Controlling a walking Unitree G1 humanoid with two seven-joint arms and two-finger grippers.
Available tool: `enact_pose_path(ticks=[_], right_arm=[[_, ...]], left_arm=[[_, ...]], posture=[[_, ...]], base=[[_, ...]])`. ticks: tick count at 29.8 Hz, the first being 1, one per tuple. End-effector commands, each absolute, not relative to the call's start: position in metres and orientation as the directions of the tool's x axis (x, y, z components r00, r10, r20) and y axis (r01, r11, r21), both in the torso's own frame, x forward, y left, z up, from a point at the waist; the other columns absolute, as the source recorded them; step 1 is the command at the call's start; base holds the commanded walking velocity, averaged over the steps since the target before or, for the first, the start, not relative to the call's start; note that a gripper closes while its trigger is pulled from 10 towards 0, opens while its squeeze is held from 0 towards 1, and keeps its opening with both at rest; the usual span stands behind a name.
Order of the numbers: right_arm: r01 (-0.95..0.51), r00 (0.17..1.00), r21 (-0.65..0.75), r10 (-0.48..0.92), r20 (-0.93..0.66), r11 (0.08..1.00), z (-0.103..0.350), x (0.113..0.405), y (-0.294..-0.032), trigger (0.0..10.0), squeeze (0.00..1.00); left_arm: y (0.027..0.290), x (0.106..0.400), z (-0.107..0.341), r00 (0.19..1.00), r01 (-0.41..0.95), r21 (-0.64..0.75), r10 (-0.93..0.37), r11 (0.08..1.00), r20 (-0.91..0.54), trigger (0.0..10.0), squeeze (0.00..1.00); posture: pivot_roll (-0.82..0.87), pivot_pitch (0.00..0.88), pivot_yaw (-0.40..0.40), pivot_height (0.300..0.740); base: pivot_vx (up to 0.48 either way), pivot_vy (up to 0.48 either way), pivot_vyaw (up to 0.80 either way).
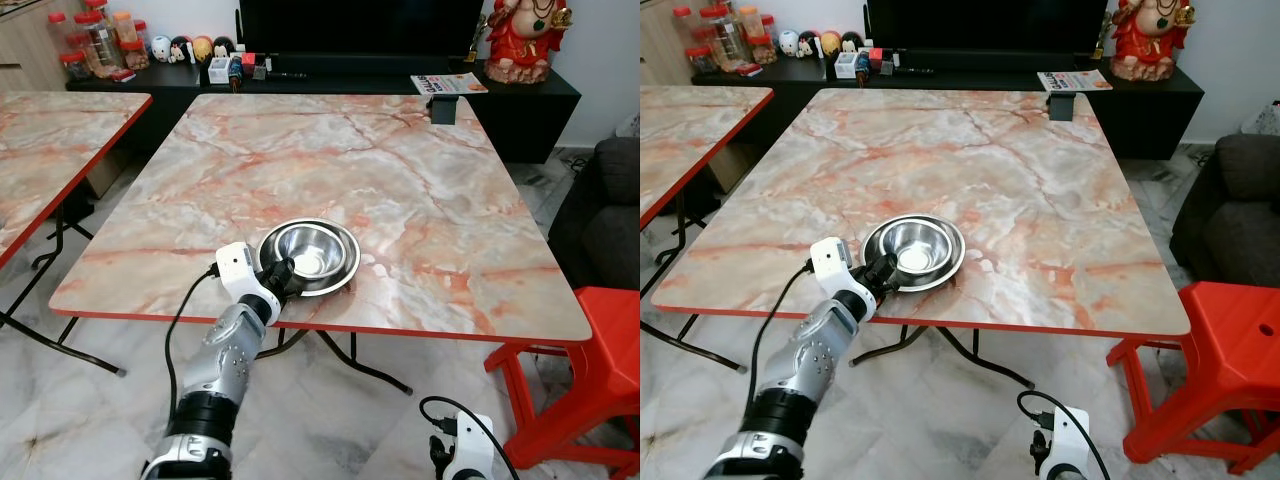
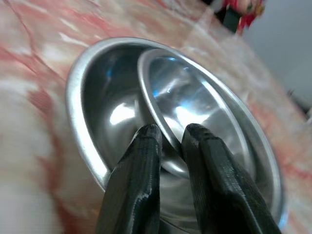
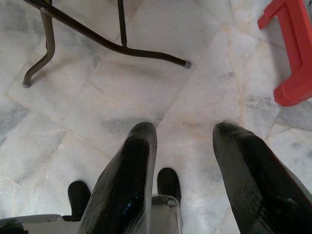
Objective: Setting the table
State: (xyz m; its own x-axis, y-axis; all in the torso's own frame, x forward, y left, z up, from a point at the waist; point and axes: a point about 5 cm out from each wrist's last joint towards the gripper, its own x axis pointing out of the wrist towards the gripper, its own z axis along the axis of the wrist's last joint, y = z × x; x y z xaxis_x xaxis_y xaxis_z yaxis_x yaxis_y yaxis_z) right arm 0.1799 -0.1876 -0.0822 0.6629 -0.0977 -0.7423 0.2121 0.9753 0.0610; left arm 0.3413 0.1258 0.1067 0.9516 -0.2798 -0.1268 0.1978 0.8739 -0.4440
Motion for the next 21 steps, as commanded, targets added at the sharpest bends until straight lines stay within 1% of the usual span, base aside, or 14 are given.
enact_pose_path(ticks=[1,7,14,21], right_arm=[[0.212,0.66,0.057,-0.1,-0.745,0.976,-0.083,0.178,-0.188,10.0,0.0],[0.211,0.66,0.058,-0.098,-0.745,0.976,-0.083,0.179,-0.188,10.0,0.0],[0.212,0.662,0.058,-0.1,-0.743,0.975,-0.082,0.18,-0.188,10.0,0.0],[0.215,0.661,0.06,-0.1,-0.744,0.975,-0.082,0.18,-0.187,10.0,0.0]], left_arm=[[0.135,0.342,0.113,0.954,0.205,-0.388,-0.272,0.899,-0.125,10.0,0.0],[0.15,0.344,0.119,0.962,0.19,-0.335,-0.243,0.923,-0.125,10.0,0.0],[0.145,0.347,0.127,0.957,0.227,-0.32,-0.271,0.92,-0.1,10.0,0.0],[0.142,0.345,0.123,0.95,0.243,-0.312,-0.291,0.918,-0.116,10.0,0.0]], posture=[[0.01,0.0,0.014,0.74],[0.02,0.0,0.012,0.74],[0.01,0.0,0.013,0.74],[0.01,0.0,0.019,0.74]], base=[[0.0,0.0,0.0],[0.0,0.0,0.0],[0.0,0.0,0.0],[0.0,0.0,0.0]])
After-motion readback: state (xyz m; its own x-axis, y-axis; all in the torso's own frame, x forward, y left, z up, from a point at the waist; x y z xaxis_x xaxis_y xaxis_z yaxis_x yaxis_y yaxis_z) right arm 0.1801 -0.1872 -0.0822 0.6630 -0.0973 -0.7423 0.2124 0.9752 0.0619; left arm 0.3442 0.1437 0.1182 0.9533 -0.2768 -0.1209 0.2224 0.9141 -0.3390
